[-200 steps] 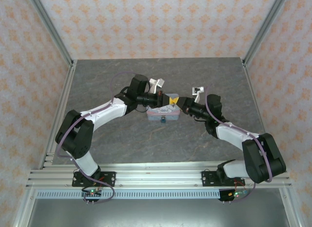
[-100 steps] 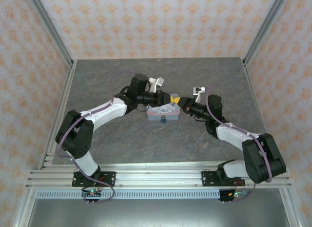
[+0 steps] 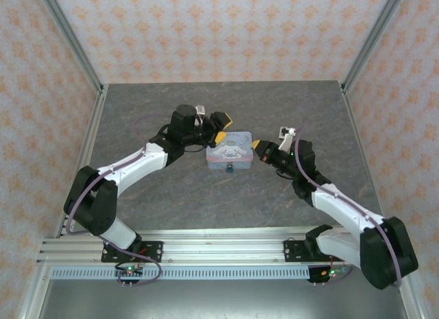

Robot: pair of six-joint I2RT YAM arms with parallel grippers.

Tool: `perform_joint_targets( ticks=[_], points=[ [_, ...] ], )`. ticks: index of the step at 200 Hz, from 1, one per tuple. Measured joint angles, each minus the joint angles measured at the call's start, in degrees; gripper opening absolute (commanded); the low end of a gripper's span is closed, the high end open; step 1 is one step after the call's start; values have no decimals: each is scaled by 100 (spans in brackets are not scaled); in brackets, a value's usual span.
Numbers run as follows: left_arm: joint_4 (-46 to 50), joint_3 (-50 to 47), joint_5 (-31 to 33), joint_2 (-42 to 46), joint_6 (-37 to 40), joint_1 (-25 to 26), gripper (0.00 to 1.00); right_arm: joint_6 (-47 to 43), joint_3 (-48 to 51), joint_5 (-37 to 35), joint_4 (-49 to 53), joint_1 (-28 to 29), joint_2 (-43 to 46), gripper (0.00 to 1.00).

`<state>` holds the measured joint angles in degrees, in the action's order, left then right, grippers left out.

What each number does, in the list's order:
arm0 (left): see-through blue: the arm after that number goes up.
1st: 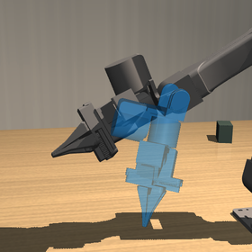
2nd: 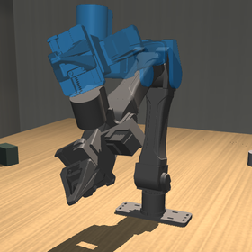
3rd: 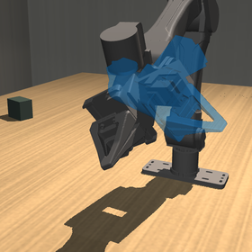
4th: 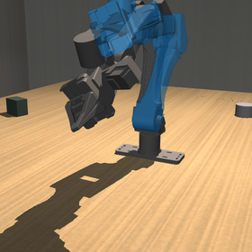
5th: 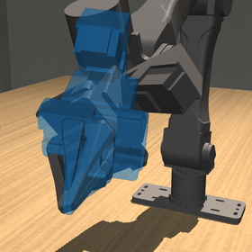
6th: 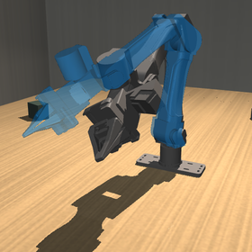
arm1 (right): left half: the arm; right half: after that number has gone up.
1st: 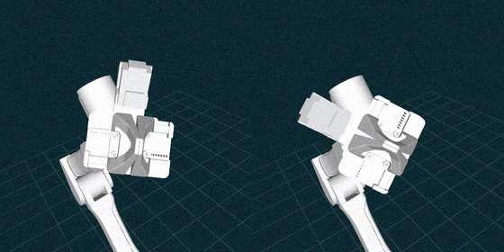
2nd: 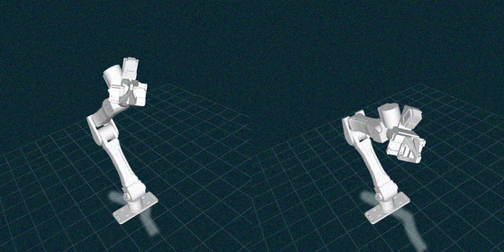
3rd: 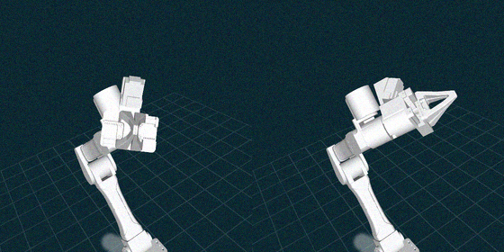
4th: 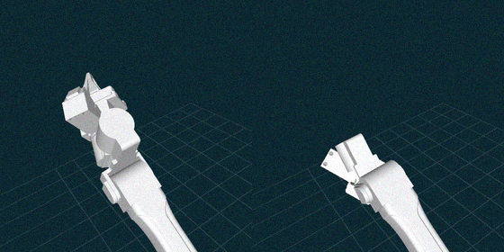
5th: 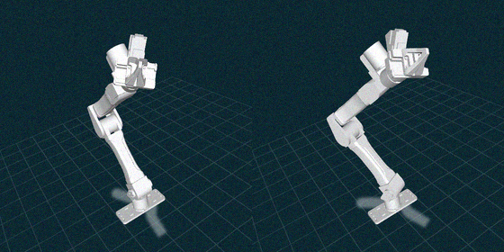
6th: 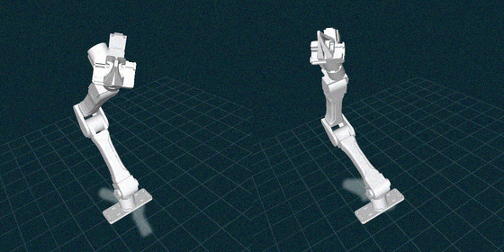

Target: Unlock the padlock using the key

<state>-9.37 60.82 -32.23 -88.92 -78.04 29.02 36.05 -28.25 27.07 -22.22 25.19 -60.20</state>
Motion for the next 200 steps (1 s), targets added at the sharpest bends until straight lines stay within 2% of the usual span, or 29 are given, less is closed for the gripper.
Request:
perform_joint_targets(
  ticks=[51,87,132,200],
  points=[
    [415,-4,271,-22,-920,304,55,-1486,-361,-1886,774,1239,413,0],
    [450,55,293,-203,-1152,439,52,-2326,-758,-2726,997,1843,310,0],
    [476,118,293,-310,-1305,553,47,-2951,-938,-3294,1064,2157,50,0],
    [411,118,295,-310,-1478,656,43,-3211,-938,-3589,1086,2166,-157,0]
  ],
)
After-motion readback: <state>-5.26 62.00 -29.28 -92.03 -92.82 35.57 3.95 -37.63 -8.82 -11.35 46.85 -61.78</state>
